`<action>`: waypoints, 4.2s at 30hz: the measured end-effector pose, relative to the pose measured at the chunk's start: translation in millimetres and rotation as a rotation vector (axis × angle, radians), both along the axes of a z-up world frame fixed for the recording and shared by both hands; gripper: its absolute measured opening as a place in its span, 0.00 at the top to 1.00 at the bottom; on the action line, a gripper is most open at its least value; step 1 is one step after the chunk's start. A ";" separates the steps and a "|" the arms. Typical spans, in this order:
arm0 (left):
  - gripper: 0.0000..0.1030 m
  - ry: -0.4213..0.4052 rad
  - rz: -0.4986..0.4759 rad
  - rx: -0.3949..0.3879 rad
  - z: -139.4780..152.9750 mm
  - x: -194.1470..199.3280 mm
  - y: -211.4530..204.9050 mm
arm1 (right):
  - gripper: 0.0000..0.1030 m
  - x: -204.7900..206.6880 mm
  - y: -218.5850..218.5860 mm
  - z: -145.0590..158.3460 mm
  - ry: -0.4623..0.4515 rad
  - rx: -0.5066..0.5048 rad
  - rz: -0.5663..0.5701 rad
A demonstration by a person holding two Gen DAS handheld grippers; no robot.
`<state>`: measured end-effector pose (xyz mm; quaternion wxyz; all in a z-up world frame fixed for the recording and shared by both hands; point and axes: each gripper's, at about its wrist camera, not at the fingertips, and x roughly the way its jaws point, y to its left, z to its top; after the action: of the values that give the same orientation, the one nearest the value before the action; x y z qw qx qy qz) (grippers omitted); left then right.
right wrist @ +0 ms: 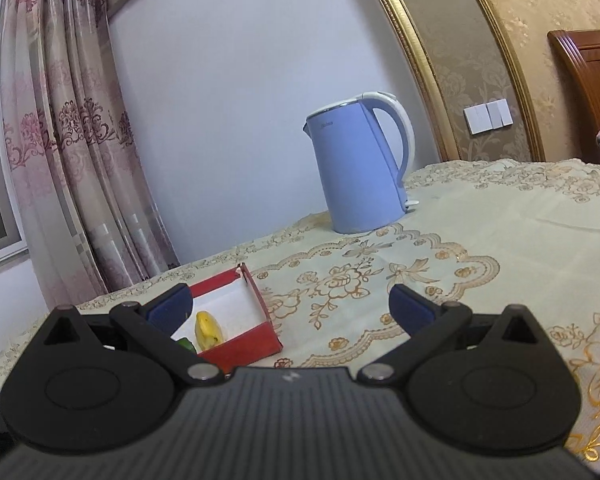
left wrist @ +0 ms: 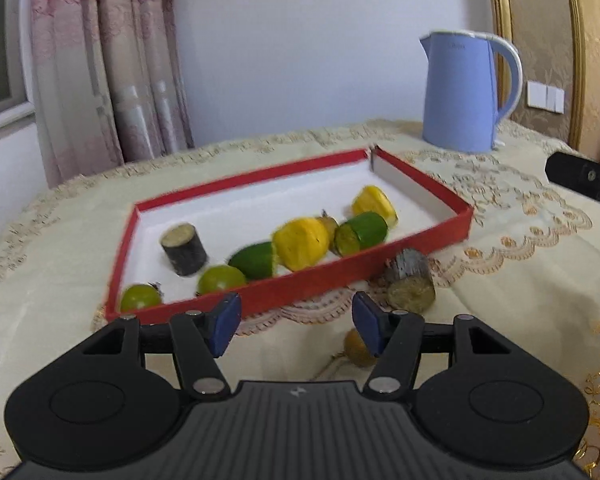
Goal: Organize fruits
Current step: 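Grasp the small brown stemmed fruit beside the tray with the left tool, then carry the brown fruit over the tray while the right tool grasps the dark log piece, then lower the brown fruit into the red tray and open the left tool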
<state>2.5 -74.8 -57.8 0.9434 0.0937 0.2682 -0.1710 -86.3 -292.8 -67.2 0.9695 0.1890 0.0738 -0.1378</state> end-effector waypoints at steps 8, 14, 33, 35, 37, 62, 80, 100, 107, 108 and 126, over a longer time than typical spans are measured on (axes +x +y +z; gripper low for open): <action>0.41 -0.001 -0.037 -0.037 0.0 -3.4 -3.6 | 0.00 -0.8 1.0 -0.1 -0.002 -0.002 0.009; 0.41 0.028 -0.052 -0.013 -6.3 0.0 -10.0 | 0.00 -1.3 0.2 0.1 -0.009 0.001 0.006; 0.64 0.111 -0.072 -0.067 -17.3 7.6 -3.9 | 0.00 2.4 0.9 -0.6 0.012 -0.004 0.008; 0.70 0.113 -0.073 -0.076 -17.2 7.8 -2.7 | 0.00 2.6 0.1 -1.0 0.014 -0.004 0.007; 0.76 0.114 -0.087 -0.079 -17.0 7.1 -2.8 | 0.00 3.2 0.6 -1.1 0.017 -0.007 0.007; 0.76 -0.031 0.090 -0.115 18.0 1.9 58.0 | 0.00 26.2 35.4 10.4 0.166 -0.213 0.151; 0.76 -0.022 0.125 -0.134 13.9 10.1 71.7 | 0.11 80.3 69.8 -0.9 0.341 -0.287 0.333; 0.76 -0.012 0.131 -0.142 9.7 9.3 75.6 | 0.61 107.0 76.2 -15.9 0.442 -0.250 0.419; 0.76 -0.021 0.140 -0.134 11.4 5.3 76.0 | 0.61 103.5 71.7 -15.3 0.423 -0.224 0.416; 0.76 -0.023 0.141 -0.134 12.4 4.4 75.9 | 0.61 102.3 70.9 -14.6 0.414 -0.220 0.414; 0.76 -0.055 0.132 -0.118 30.7 0.2 63.7 | 0.61 82.9 65.5 -5.0 0.294 -0.222 0.367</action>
<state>2.7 -11.1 -27.2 0.9635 0.0247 0.2375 -0.1214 -3.4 -227.3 -72.2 0.9719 0.0426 0.2315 0.0072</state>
